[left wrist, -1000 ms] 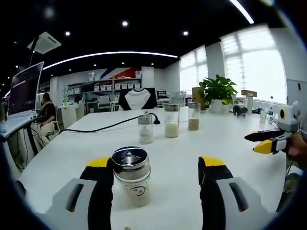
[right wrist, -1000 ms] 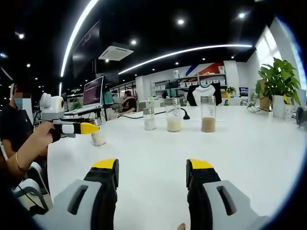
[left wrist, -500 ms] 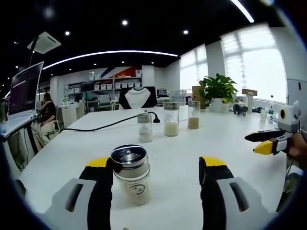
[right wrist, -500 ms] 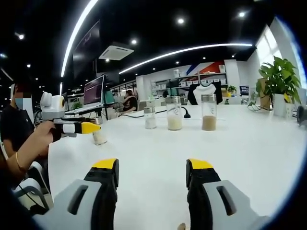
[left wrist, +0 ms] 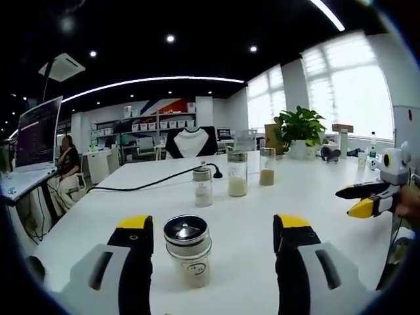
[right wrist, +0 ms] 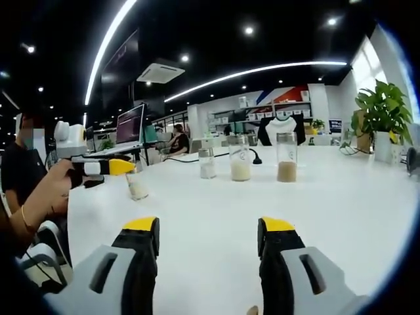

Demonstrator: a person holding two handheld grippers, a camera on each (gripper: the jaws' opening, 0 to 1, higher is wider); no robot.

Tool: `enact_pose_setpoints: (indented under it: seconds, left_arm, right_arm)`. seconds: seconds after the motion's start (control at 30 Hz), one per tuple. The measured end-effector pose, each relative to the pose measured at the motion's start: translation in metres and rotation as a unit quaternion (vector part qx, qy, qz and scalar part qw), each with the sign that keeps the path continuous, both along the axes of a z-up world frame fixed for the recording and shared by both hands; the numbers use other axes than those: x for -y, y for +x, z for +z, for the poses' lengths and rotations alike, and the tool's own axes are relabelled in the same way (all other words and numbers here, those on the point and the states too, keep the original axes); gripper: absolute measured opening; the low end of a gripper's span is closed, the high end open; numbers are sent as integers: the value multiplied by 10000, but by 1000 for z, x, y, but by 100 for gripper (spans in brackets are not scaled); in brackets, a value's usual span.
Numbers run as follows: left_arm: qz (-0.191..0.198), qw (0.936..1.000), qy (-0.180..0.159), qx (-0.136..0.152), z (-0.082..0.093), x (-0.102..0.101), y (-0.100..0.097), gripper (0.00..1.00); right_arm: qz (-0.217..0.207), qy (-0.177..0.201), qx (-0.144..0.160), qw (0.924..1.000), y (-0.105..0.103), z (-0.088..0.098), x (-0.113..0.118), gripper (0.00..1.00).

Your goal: Rotate the seasoning bottle until the label or dispensing opening points toward the visible target arrow and the bottle remains upright within the marked orientation range

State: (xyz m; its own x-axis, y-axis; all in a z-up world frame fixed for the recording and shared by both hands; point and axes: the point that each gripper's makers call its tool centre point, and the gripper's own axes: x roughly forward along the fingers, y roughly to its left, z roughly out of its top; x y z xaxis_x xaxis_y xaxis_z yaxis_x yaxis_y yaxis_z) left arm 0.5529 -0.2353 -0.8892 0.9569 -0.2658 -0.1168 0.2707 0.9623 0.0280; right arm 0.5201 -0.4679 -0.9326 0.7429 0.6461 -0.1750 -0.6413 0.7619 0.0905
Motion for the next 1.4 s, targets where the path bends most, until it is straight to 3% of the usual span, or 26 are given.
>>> enact_pose_setpoints:
  seconds: [0.17, 0.23, 0.47, 0.77, 1.03, 1.4]
  left_arm:
    - [2, 10000, 40, 15, 1, 0, 0, 82]
    - [76, 9998, -16, 192, 7, -1, 1, 83]
    - [62, 9996, 186, 213, 13, 3, -2, 96]
    - [24, 9992, 190, 361, 28, 12, 3, 96]
    - [4, 9990, 0, 458, 34, 25, 17, 95]
    - [-34, 9990, 56, 447, 39, 43, 40, 93]
  right_arm:
    - [78, -5, 47, 10000, -3, 6, -4, 67]
    - [84, -41, 31, 10000, -4, 5, -4, 68]
    - [38, -14, -59, 10000, -4, 4, -3, 79]
    - [37, -19, -20, 10000, -5, 5, 0, 80]
    - [-26, -13, -27, 10000, -5, 6, 6, 80]
    - [-76, 53, -34, 10000, -6, 7, 11, 79]
